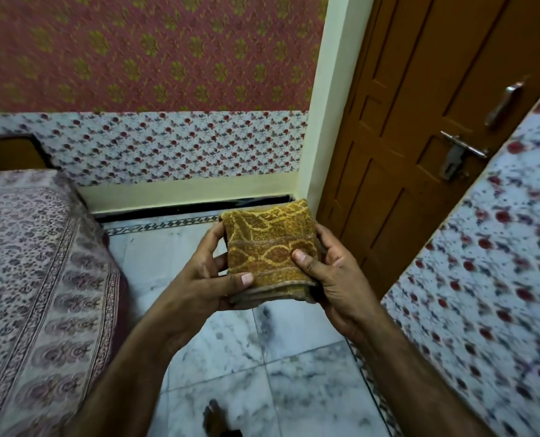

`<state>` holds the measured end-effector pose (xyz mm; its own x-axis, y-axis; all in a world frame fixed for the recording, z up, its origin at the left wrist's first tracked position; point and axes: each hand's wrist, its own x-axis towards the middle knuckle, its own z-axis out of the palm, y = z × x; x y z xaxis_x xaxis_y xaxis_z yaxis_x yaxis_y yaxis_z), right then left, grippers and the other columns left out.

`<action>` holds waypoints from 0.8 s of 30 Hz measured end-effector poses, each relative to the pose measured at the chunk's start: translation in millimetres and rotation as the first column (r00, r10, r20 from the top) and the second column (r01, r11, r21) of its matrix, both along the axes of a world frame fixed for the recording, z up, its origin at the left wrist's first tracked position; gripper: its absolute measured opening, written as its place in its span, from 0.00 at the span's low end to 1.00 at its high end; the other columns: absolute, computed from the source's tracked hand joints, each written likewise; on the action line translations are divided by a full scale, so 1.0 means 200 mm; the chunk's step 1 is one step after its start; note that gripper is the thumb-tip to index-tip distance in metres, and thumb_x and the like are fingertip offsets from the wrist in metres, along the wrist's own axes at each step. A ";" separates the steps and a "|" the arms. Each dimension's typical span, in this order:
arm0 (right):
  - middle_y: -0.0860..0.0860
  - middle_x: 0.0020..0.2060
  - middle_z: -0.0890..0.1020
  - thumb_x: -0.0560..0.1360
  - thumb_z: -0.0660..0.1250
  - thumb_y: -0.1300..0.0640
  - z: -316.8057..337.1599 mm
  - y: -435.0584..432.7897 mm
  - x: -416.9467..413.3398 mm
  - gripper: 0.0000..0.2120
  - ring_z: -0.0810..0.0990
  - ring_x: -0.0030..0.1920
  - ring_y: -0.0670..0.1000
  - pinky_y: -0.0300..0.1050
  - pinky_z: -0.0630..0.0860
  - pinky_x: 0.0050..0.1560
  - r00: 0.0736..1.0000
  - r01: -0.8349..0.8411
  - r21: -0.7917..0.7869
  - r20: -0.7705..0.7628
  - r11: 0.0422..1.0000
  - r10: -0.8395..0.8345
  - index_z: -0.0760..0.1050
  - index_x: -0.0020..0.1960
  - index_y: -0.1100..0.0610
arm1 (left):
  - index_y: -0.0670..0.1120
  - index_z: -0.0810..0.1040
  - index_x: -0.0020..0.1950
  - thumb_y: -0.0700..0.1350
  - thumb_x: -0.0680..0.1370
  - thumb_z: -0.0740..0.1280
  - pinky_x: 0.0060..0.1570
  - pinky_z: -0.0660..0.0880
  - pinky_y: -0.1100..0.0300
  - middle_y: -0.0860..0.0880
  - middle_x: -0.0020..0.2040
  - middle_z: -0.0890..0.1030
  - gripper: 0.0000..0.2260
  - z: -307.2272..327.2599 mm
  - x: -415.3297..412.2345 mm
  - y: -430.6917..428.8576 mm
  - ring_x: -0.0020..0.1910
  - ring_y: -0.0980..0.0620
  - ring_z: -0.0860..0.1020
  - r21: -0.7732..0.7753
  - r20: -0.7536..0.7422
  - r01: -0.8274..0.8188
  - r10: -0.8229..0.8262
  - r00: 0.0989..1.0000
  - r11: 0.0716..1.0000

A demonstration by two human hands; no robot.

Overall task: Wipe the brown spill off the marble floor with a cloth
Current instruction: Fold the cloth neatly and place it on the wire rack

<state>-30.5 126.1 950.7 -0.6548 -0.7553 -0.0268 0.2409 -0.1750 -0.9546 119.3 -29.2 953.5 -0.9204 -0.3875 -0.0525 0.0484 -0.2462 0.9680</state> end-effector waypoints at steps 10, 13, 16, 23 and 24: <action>0.51 0.59 0.85 0.79 0.66 0.65 0.05 0.55 0.51 0.25 0.85 0.58 0.56 0.51 0.84 0.49 0.997 0.075 0.017 -0.022 0.997 -0.075 0.69 0.74 0.51 | 0.68 0.69 0.69 0.33 0.70 0.73 0.45 0.82 0.46 0.45 0.57 0.84 0.37 0.04 0.46 0.48 0.56 0.37 0.83 0.002 -0.019 0.086 -0.086 0.996 0.996; 0.52 0.60 0.85 0.79 0.66 0.65 0.05 0.66 0.67 0.27 0.85 0.58 0.56 0.50 0.84 0.47 0.995 0.097 0.014 -0.024 0.995 -0.096 0.68 0.75 0.50 | 0.68 0.69 0.69 0.33 0.69 0.74 0.46 0.81 0.44 0.44 0.58 0.83 0.39 0.04 0.59 0.58 0.56 0.37 0.83 0.005 -0.025 0.102 -0.102 0.994 0.995; 0.50 0.58 0.86 0.79 0.66 0.64 0.03 0.77 0.86 0.26 0.86 0.54 0.53 0.44 0.83 0.40 0.990 0.137 0.031 -0.031 0.990 -0.136 0.68 0.74 0.48 | 0.68 0.70 0.67 0.33 0.68 0.75 0.44 0.81 0.43 0.43 0.58 0.83 0.39 0.03 0.75 0.68 0.55 0.37 0.83 0.014 -0.010 0.109 -0.109 0.994 0.994; 0.49 0.58 0.86 0.80 0.65 0.65 0.00 0.97 1.17 0.24 0.85 0.58 0.55 0.50 0.82 0.48 0.985 0.172 0.091 -0.039 0.981 -0.169 0.69 0.73 0.47 | 0.67 0.68 0.69 0.33 0.67 0.76 0.42 0.81 0.47 0.43 0.58 0.82 0.40 0.00 1.04 0.86 0.55 0.38 0.84 0.046 0.014 0.125 -0.126 0.992 0.991; 0.49 0.59 0.85 0.80 0.66 0.64 0.00 0.99 1.20 0.25 0.84 0.59 0.56 0.55 0.82 0.51 0.983 0.181 0.102 -0.040 0.978 -0.178 0.68 0.74 0.48 | 0.67 0.68 0.70 0.33 0.67 0.76 0.42 0.81 0.46 0.42 0.59 0.81 0.41 -0.01 1.07 0.88 0.55 0.38 0.84 0.044 0.019 0.130 -0.131 0.991 0.991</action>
